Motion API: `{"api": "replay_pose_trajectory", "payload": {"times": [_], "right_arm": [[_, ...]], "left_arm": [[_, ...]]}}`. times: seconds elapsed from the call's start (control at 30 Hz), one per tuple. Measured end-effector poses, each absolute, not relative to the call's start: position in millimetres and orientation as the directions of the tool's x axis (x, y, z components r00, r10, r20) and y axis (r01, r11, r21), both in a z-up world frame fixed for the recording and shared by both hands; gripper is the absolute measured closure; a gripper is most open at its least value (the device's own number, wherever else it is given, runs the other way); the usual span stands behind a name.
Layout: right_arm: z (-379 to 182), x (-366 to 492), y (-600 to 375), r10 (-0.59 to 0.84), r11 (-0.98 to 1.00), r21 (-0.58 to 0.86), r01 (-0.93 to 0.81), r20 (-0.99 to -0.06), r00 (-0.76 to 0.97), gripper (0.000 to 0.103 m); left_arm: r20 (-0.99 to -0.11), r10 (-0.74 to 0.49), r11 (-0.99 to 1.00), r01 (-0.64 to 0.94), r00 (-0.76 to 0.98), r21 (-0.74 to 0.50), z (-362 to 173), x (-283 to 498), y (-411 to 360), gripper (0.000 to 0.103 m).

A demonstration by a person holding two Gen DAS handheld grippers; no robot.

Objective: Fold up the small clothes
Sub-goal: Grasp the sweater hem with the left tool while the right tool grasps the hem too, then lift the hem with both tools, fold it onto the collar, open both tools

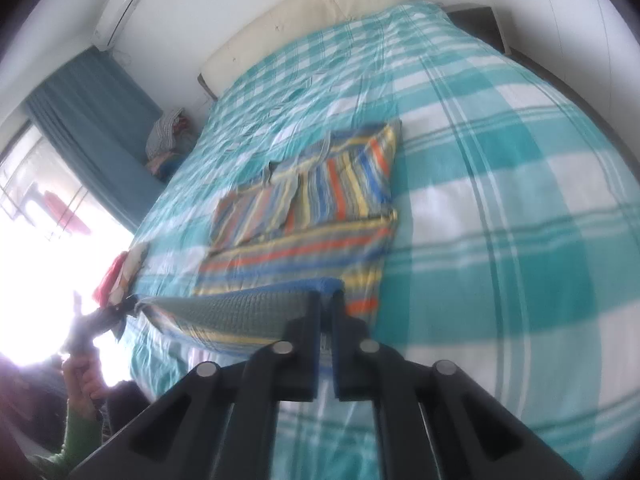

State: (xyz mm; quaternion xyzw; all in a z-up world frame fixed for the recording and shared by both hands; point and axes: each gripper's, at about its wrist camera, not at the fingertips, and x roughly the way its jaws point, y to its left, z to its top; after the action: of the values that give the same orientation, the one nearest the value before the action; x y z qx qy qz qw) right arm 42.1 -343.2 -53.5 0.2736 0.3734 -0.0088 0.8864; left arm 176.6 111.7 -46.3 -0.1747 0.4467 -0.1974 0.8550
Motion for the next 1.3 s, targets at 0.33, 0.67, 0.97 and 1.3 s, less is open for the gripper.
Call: {"api": "replay_pose_trajectory", "payload": {"times": [0.33,0.67,0.97,1.3], "right_arm": [[-96,232,-434,0.185,0.745,0.568,0.35,-0.679,0.711,0.099],[-134,304,-500,0.142,0.591,0.668,0.453,-0.639,0.756,0.076],[-80,255,-437,0.115,0.862,0.424,0.279,-0.699,0.706,0.054],[-155,155,-347,0.084,0.965,0.186,0.183,-0.886,0.456,0.062]], "left_arm": [[-0.772,-0.416,0.894,0.063,0.481,-0.443,-96,371,71,0.098],[-0.791,-0.334,0.901,-0.075,0.512,-0.428,-122,471,70,0.042],[-0.777,-0.309,0.942,0.061,0.549,-0.331,-99,384,94,0.022],[-0.892,0.013,0.981,0.167,0.452,0.099,-144,241,70,0.017]]}}
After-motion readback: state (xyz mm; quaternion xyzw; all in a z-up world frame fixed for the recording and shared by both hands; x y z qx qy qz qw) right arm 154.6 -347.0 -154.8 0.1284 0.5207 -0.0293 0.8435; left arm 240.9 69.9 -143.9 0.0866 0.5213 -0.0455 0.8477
